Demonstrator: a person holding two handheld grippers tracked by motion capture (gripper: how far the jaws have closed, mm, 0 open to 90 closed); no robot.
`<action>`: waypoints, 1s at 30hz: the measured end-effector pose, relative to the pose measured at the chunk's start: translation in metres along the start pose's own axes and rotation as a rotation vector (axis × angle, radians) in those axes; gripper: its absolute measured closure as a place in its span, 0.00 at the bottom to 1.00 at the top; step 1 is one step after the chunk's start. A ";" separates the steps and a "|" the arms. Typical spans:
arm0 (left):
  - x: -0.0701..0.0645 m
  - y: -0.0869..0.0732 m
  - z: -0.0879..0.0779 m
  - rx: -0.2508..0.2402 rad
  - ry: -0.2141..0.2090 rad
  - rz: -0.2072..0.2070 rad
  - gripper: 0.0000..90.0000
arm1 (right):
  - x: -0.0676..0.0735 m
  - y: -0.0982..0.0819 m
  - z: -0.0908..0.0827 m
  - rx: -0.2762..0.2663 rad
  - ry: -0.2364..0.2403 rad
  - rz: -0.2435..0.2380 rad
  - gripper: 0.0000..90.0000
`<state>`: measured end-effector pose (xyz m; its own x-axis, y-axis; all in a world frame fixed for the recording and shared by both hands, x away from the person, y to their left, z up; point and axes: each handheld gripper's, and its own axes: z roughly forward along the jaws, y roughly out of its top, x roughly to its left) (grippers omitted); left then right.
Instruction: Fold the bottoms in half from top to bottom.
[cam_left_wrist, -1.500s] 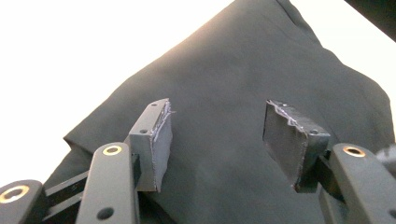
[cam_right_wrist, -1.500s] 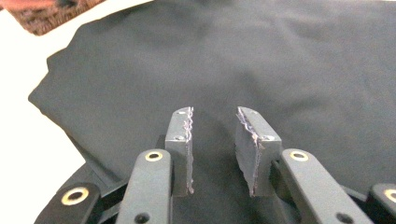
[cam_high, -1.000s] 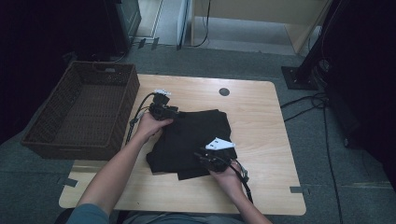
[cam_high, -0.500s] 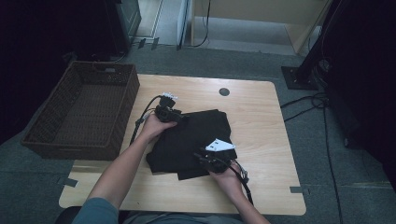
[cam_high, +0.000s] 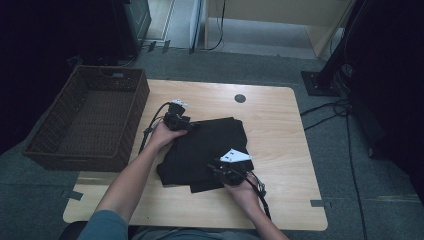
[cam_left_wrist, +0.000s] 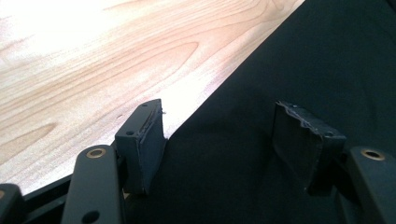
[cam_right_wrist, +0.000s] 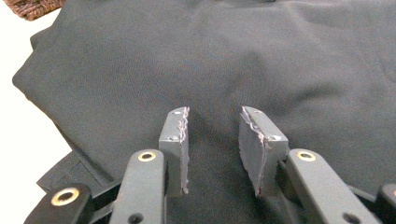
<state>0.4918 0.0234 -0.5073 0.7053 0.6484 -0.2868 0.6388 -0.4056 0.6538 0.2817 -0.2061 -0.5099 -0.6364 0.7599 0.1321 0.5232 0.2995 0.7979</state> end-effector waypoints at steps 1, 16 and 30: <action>0.001 0.000 0.000 -0.001 -0.005 -0.005 0.39 | 0.000 0.000 0.000 0.001 0.000 0.002 0.70; -0.012 -0.004 -0.003 0.072 -0.064 0.099 0.64 | 0.002 -0.001 0.002 -0.004 -0.011 0.001 0.70; -0.010 0.004 -0.020 0.031 -0.077 0.063 0.94 | 0.003 0.001 0.003 -0.004 -0.020 0.009 0.69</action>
<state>0.4810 0.0281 -0.4873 0.7650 0.5701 -0.2996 0.6009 -0.4645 0.6505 0.2824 -0.2020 -0.5105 -0.6204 0.7738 0.1277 0.5263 0.2901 0.7993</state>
